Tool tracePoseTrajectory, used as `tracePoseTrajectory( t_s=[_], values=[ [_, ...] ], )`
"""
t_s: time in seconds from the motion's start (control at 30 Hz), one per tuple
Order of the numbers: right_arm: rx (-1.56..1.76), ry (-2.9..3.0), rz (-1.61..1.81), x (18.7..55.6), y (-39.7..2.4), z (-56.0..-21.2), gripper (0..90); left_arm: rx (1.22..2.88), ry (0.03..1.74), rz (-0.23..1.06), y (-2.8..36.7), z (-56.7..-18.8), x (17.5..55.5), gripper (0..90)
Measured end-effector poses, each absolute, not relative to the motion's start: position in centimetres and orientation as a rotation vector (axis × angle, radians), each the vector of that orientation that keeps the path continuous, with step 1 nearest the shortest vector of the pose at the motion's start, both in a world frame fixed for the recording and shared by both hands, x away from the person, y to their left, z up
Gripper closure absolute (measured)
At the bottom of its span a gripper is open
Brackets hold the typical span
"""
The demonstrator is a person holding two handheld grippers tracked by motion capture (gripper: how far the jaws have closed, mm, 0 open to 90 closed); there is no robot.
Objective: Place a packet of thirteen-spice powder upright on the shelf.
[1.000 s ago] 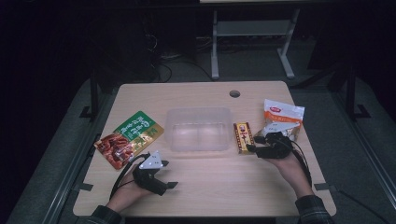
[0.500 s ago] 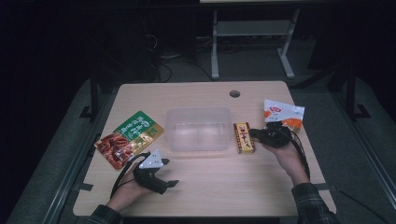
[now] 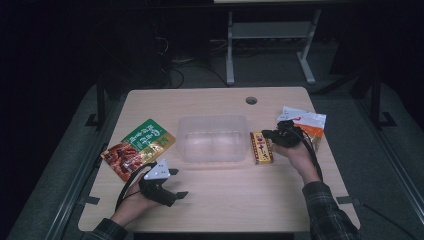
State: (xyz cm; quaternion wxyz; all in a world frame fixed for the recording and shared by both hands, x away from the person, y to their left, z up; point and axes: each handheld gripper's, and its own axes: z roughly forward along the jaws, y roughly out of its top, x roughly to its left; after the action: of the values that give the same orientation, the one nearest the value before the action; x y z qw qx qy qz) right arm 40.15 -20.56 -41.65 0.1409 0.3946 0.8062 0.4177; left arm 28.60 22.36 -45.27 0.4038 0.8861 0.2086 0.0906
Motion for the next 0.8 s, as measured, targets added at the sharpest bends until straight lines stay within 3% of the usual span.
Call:
tracePoseTrajectory(
  t_s=[0.8],
  values=[
    [1.264,2.39,1.003,47.1,-18.0,-44.4,90.0,2.237,0.542,0.233,22.9,-45.4,28.2,15.1]
  ],
)
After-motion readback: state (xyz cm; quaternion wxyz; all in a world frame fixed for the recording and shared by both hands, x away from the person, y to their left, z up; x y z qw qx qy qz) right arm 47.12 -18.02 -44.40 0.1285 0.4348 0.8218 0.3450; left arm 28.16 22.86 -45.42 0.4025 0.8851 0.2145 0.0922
